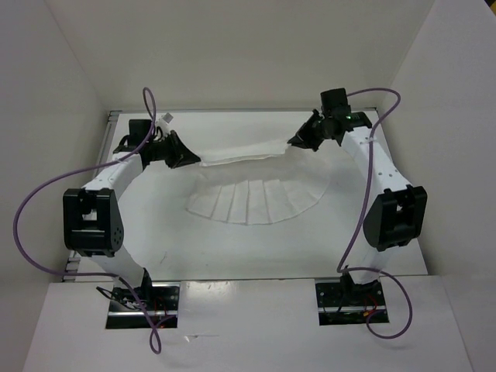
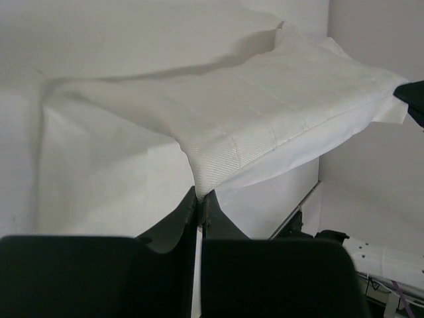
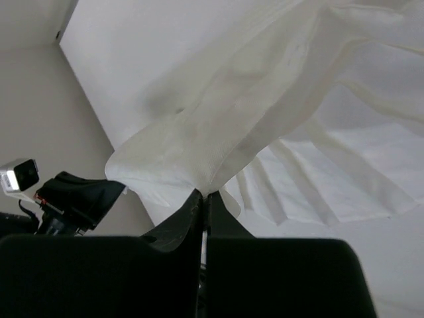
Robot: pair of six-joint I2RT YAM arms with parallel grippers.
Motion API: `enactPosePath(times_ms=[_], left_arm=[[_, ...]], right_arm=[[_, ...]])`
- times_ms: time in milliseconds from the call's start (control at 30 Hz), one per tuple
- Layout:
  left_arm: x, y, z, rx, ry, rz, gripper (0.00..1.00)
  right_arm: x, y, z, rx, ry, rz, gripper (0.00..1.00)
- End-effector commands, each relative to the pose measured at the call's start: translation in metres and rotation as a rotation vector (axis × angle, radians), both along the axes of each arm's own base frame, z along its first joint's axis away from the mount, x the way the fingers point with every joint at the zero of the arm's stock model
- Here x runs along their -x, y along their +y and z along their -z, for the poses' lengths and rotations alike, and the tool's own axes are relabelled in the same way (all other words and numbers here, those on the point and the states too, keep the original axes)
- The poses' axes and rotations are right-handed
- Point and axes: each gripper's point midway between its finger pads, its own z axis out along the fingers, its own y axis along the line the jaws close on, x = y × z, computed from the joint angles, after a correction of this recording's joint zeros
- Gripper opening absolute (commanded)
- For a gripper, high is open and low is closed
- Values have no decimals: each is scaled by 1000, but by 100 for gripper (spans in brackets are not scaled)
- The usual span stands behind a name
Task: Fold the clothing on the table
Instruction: Flatten the skirt out
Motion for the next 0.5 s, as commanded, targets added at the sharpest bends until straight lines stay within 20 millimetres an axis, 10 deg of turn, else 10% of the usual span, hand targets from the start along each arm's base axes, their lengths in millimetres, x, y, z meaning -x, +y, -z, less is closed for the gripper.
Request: enactPosePath(times_ms=[0,300,433,467], left_arm=[[-6,19,-9,-47,-47,-38,0],[-31,19,-27,-26,-97,-44,0],[-74,13,-84,39,-203,-17,0],[-91,17,-118,46,-270,-19,0]], right_arm=[[-10,-40,-5,-1,-85,16,0],[7,-18,-45,-140,-263,-209,0],[-21,-31,-84,-139,-366,-230,0],[-34,-36,-124,-113,-478,-238,0]])
